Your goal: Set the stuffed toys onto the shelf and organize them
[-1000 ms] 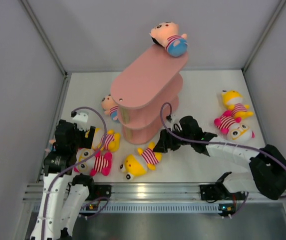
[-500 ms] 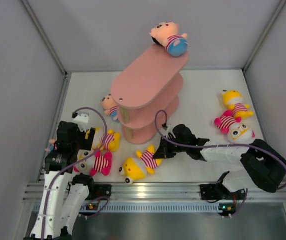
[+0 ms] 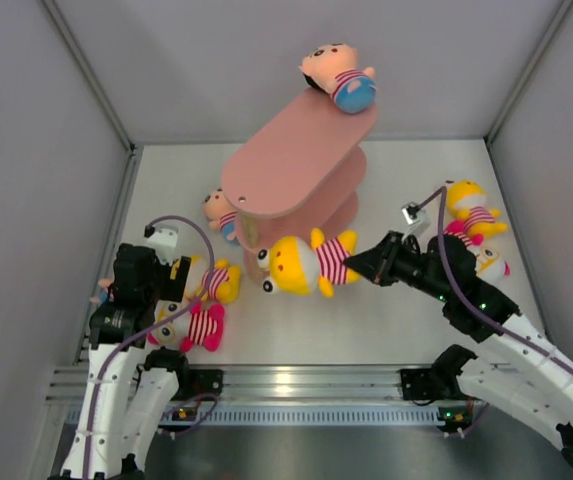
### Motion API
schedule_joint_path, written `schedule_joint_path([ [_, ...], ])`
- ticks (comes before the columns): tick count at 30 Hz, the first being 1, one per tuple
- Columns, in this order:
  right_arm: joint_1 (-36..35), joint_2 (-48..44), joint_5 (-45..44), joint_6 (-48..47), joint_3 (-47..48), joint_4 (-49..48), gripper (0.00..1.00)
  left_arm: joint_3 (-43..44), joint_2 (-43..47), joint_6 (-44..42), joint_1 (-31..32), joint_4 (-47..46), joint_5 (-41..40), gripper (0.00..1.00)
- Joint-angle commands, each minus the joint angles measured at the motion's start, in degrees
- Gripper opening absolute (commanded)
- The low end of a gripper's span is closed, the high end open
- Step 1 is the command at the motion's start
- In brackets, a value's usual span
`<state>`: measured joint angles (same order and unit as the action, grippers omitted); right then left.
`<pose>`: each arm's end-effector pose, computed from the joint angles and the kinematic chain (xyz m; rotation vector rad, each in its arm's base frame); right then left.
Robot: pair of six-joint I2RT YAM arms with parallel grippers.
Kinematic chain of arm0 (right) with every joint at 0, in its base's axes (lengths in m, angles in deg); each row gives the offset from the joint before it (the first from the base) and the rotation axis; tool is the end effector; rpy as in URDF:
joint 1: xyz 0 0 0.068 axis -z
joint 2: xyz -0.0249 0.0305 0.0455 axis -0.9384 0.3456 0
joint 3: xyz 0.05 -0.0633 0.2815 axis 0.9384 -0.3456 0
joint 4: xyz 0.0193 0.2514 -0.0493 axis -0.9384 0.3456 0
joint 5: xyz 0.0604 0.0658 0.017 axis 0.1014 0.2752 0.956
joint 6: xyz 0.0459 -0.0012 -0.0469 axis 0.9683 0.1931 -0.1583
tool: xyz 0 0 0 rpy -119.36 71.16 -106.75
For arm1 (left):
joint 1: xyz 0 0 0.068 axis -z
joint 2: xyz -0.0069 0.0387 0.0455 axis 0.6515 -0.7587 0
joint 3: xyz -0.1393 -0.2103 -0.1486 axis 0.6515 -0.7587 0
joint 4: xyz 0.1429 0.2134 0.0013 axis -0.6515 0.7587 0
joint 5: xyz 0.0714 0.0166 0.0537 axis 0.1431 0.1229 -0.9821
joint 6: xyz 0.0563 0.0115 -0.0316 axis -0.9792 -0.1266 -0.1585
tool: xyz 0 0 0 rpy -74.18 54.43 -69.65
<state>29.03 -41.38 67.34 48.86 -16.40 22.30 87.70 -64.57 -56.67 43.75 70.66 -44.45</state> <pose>0.1184 0.1138 0.3236 -0.0303 2.0014 1.1982 0.1088 0.0045 0.2929 0.2594 2.2023 0.3512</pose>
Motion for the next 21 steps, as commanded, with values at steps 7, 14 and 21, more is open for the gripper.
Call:
schedule_joint_path([
  [7,15.0,10.0,-6.4,7.3,10.1,-3.4,0.00,0.0,1.5,0.7,-0.4,-0.4,-1.0,0.99],
  [14,16.9,21.1,-19.4,17.4,10.6,-16.3,0.00,-0.2,1.6,0.7,-0.3,-0.4,-1.4,0.99],
  [21,17.0,27.7,-24.5,23.4,11.8,-20.3,0.00,-0.3,1.5,0.7,-0.3,-0.4,-1.3,0.98],
])
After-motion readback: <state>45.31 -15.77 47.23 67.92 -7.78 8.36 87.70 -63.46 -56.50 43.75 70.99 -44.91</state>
